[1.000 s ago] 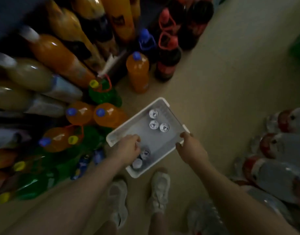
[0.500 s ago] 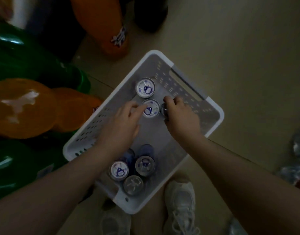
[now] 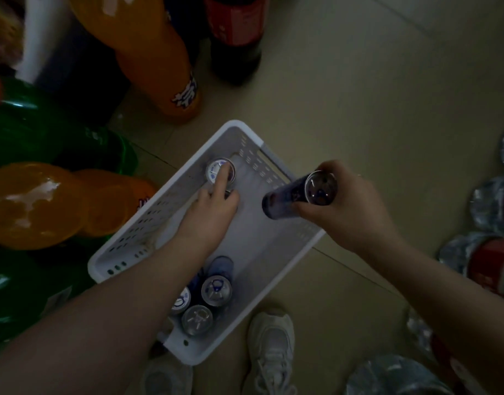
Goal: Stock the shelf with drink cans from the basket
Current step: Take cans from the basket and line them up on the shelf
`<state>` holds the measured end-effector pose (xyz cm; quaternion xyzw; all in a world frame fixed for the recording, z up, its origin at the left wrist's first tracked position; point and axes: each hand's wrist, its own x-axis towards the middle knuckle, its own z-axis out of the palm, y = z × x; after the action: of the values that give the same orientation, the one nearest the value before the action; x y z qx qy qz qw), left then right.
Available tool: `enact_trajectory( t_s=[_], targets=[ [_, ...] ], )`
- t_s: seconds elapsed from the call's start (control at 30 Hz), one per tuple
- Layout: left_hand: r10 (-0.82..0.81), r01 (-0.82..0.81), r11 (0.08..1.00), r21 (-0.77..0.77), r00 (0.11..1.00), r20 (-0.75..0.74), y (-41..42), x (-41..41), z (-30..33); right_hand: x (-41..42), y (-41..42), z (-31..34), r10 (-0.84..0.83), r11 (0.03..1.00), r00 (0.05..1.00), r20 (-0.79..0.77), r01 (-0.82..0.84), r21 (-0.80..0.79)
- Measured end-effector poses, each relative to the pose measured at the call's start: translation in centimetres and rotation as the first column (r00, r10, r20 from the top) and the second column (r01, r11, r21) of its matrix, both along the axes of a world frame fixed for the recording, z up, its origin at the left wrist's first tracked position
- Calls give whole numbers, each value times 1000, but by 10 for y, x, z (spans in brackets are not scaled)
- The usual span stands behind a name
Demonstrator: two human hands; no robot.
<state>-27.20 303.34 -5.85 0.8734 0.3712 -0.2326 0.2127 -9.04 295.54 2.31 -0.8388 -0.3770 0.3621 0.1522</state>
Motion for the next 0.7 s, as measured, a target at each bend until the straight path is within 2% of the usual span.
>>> enact_trajectory(
  t_s=[0.1, 0.23, 0.33, 0.47, 0.6, 0.7],
  targets=[
    [37, -35, 998, -47, 998, 47, 3, -15, 42, 7, 0, 35, -6, 1000, 1000, 0, 6, 0],
    [122, -92, 982, -162, 976, 183, 29, -38, 154, 13, 15, 113, 44, 998, 999, -8, -44, 33],
    [203, -156, 971, -181, 939, 279, 48, -50, 264, 14, 35, 204, 124, 988, 992, 1, -123, 98],
    [229, -202, 973, -110, 882, 412, 62, -67, 430, 11, 67, 360, 241, 941, 970, 13, -237, 240],
    [316, -384, 923, -8, 747, 585, 62, -92, 600, -10, 98, 522, 344, 832, 935, 83, -345, 435],
    [373, -572, 819, 46, 592, 714, 50, -120, 700, -46, 118, 622, 391, 730, 915, 94, -371, 574]
  ],
)
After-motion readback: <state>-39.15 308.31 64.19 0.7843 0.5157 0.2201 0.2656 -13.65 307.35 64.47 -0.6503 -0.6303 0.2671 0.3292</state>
